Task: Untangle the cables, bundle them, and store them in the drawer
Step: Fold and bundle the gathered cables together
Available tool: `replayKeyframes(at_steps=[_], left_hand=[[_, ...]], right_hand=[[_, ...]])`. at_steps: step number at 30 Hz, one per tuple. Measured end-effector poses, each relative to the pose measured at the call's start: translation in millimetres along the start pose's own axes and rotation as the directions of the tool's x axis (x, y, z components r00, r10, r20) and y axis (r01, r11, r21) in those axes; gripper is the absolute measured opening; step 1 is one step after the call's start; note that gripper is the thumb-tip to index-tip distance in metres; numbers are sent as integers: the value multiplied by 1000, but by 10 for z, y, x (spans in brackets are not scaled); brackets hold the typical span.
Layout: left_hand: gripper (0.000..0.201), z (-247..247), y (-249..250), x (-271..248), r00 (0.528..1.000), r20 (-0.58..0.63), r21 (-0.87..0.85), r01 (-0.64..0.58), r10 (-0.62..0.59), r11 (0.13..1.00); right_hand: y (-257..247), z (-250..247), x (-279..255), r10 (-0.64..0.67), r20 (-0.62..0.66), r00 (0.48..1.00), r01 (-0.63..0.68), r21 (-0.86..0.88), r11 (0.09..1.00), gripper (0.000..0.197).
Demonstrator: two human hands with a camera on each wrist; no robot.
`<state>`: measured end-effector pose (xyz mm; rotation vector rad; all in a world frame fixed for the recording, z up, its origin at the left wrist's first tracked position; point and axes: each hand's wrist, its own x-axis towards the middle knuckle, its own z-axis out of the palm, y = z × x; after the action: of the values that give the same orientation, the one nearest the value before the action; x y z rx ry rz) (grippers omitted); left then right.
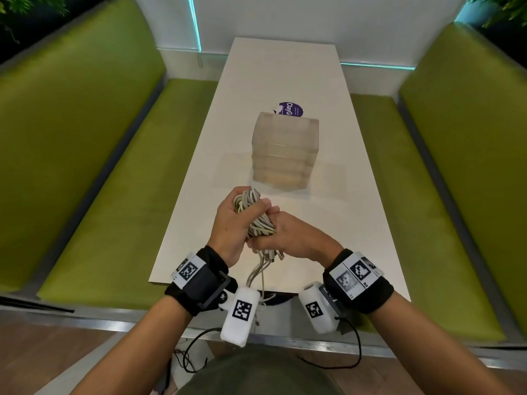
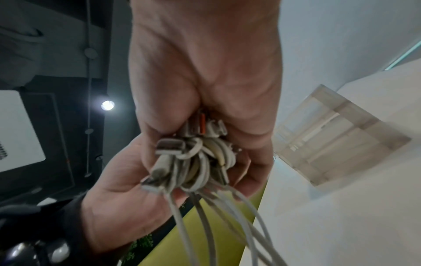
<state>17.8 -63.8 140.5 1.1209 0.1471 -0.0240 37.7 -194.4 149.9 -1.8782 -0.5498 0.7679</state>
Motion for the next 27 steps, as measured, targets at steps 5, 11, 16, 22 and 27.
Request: replayKeyframes(at_steps=[5,11,16,22,27], left_hand=[[19,9,25,-12,1000,23,63,9,-10,998],[19,-20,66,-54,998,55,159,2,-11,987],[19,-42,33,-74,996,89,211,-8,-11,977],[86,-173,-34,-23,970,244,158,-53,13,986],[97,-374,-328,-135,943,304,329,27,-133,944]], right_hand=[[-2,-8,-32,-28,111,993,10,162,987,17],[61,58,-92,-68,100,993,41,249,968,16],[105,126,-97,-79,71,994,60,237,970,16],[114,76,-81,-78,-12,997,78,231,970,29],[17,-52,-106,-154,-163,975,207,399,893,28]])
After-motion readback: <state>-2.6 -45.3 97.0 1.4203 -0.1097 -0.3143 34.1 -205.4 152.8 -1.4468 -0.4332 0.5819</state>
